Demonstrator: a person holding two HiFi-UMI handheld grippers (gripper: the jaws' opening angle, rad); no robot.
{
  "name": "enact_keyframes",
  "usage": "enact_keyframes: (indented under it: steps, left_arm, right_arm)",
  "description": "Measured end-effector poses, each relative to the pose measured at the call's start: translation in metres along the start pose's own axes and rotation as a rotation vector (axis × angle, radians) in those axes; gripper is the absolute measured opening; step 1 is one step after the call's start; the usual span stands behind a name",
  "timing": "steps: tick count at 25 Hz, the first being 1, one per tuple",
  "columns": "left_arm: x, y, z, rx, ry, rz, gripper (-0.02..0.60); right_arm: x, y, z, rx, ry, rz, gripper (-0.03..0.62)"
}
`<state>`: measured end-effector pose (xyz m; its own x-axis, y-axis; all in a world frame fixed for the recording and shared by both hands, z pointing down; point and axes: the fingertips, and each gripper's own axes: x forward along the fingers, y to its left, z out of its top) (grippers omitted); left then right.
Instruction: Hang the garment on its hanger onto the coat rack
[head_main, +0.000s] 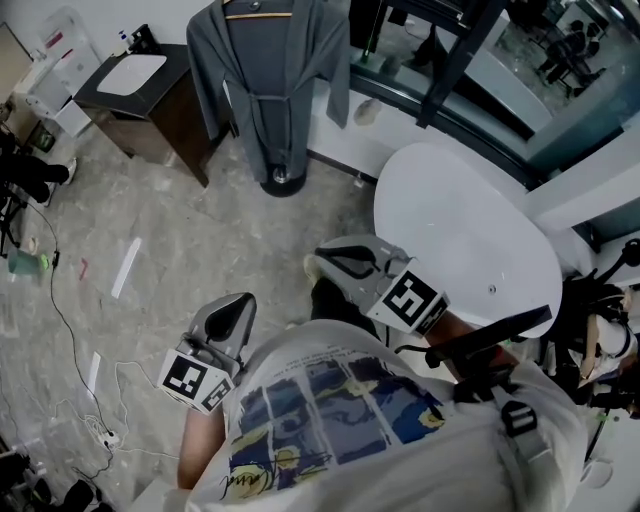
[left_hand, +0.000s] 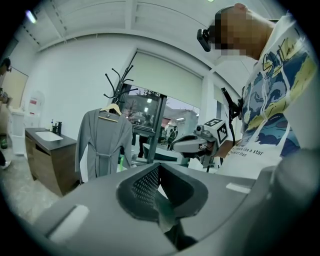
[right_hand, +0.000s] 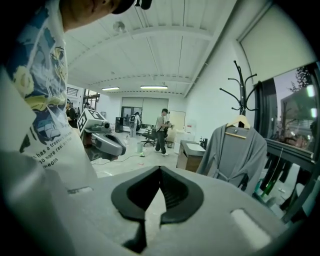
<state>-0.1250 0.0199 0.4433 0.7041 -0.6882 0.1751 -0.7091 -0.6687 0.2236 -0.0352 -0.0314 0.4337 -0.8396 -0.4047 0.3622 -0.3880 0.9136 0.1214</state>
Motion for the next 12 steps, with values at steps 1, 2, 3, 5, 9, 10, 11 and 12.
enact_keyframes:
  steps: [1,2,3,5,9,10,11,12]
  left_arm:
    - [0.000,0.000,0.000,-0.001,-0.001,-0.002,0.003]
    - [-0.001,0.000,0.000,-0.002,-0.001,-0.003,0.003]
    - [-0.001,0.001,-0.001,-0.003,-0.002,-0.004,0.003]
    - [-0.002,0.003,-0.002,-0.007,-0.001,-0.003,0.003]
    - [-0.003,0.007,-0.004,-0.019,-0.001,0.001,0.003]
    - [-0.003,0.008,-0.004,-0.023,-0.001,0.002,0.003]
    - [-0.003,0.009,-0.005,-0.025,-0.001,0.003,0.003]
    - [-0.003,0.011,-0.004,-0.027,-0.001,0.004,0.003]
  right_arm:
    - [0.000,0.003,0.001,-0.005,-0.003,0.005,0.002]
    - [0.000,0.005,0.002,-0.010,-0.007,0.009,0.002]
    - [0.001,0.005,0.004,-0.015,-0.008,0.010,0.002]
    - [0.003,0.004,0.007,-0.037,0.002,0.009,0.002]
    - [0.008,0.003,0.010,-0.049,0.011,0.015,0.002]
    - [0.009,0.003,0.010,-0.047,0.011,0.018,0.002]
    - [0.011,0.003,0.010,-0.047,0.011,0.022,0.002]
    - [0.014,0.002,0.011,-0.048,0.011,0.025,0.002]
